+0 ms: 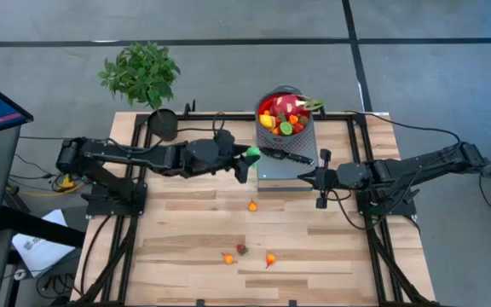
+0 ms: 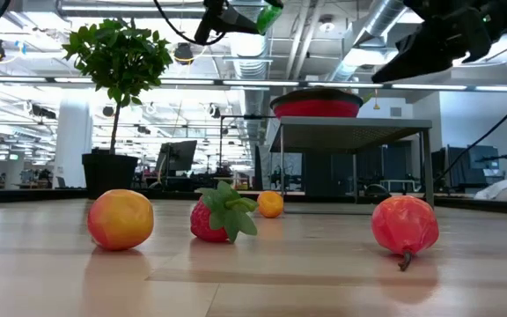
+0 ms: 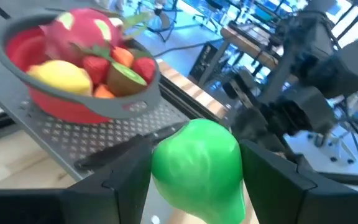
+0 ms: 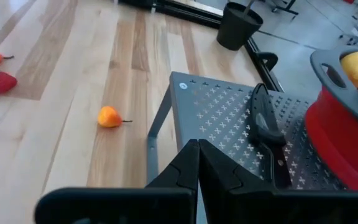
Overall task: Pick & Place Fruit
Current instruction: Put the green pear into the red colander on the shelf
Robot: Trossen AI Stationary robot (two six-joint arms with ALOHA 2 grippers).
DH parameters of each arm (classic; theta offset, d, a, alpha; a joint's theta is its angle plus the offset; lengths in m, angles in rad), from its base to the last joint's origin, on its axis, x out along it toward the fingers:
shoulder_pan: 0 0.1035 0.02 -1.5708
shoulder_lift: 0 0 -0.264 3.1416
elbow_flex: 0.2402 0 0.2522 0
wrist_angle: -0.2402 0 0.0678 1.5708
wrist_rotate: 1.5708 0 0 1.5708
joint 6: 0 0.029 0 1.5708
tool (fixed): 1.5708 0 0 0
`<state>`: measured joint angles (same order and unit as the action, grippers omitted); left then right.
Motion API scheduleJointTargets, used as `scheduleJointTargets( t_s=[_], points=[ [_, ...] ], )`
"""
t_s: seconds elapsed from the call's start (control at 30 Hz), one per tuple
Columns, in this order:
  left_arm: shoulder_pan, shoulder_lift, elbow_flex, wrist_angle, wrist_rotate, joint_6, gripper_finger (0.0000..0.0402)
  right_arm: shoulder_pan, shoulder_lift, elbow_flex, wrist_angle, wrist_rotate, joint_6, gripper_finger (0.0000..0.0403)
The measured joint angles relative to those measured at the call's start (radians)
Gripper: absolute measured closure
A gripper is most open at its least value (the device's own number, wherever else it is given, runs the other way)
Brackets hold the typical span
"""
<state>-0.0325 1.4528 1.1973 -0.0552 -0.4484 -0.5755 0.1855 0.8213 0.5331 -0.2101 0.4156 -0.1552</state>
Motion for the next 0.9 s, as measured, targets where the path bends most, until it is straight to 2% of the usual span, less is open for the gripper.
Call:
scheduleJointTargets(
  t_s=[0.33, 0.53, 0.73, 0.9],
  points=[
    [0.082, 0.0, 0.0, 0.162, 0.013, 0.139, 0.0182, 0.05, -0.075, 0.05, -0.034, 0.002, -0.003, 0.0403],
    [0.151, 0.0, 0.0, 0.179, 0.014, 0.161, 0.0182, 0.048, -0.092, 0.05, -0.037, 0.006, -0.002, 0.0403],
    [0.237, 0.001, 0.0, 0.189, 0.028, 0.18, 0.0182, 0.048, -0.092, 0.05, -0.036, 0.087, -0.06, 0.0403],
    [0.31, 0.014, 0.001, 0.262, 0.139, 0.183, 0.0182, 0.048, -0.092, 0.05, -0.015, 0.169, -0.138, 0.0403]
  ],
)
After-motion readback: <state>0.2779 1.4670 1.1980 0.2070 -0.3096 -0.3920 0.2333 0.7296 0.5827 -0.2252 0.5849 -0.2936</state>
